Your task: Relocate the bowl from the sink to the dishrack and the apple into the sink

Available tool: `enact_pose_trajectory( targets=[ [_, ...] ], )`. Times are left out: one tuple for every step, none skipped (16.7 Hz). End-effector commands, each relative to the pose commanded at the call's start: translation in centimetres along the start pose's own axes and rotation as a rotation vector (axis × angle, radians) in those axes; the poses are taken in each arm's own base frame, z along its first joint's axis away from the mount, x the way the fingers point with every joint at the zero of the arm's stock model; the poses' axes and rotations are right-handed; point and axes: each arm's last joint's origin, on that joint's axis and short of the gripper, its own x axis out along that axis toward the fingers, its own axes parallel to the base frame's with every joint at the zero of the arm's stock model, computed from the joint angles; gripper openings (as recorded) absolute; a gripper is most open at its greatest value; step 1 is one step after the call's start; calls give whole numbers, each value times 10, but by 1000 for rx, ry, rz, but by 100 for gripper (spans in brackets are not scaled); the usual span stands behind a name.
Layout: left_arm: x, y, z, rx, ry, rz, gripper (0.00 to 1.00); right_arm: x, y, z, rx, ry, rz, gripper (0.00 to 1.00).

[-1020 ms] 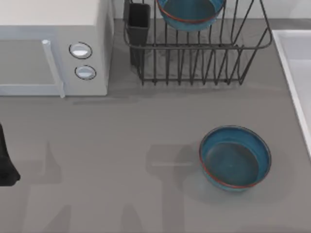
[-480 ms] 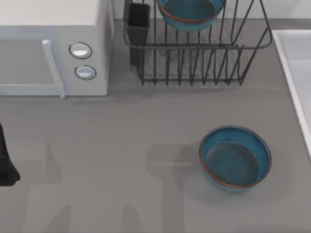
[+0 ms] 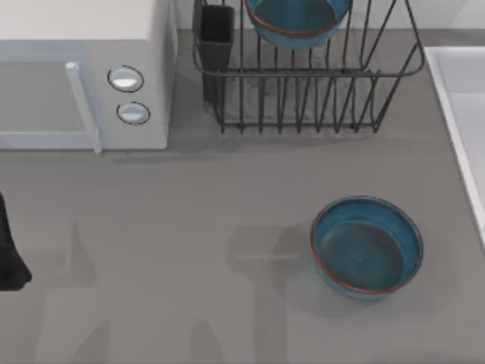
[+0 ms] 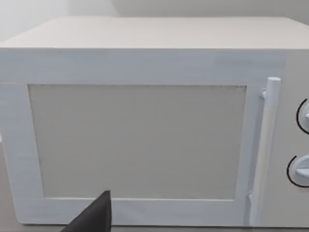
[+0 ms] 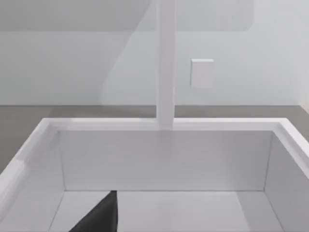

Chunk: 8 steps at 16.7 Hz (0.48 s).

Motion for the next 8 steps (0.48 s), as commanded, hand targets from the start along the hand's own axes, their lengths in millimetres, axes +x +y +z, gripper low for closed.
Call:
enact_pose_trajectory(
  targets=[
    [0, 0, 0, 0, 0, 0, 100, 0, 0, 0, 0, -1, 1, 100],
    [0, 0, 0, 0, 0, 0, 100, 0, 0, 0, 0, -1, 1, 100],
    [0, 0, 0, 0, 0, 0, 100, 0, 1, 2, -1, -1, -1, 100],
    [0, 0, 0, 0, 0, 0, 100, 0, 2, 5, -1, -1, -3, 100],
    [0, 0, 0, 0, 0, 0, 100, 0, 4, 11, -1, 0, -6, 100],
    [0, 0, 0, 0, 0, 0, 100, 0, 6, 18, -1, 0, -9, 100],
    [0, 0, 0, 0, 0, 0, 100, 0, 10, 26, -1, 2, -11, 100],
    [0, 0, 0, 0, 0, 0, 100, -1, 14, 36, -1, 3, -12, 100]
  ],
)
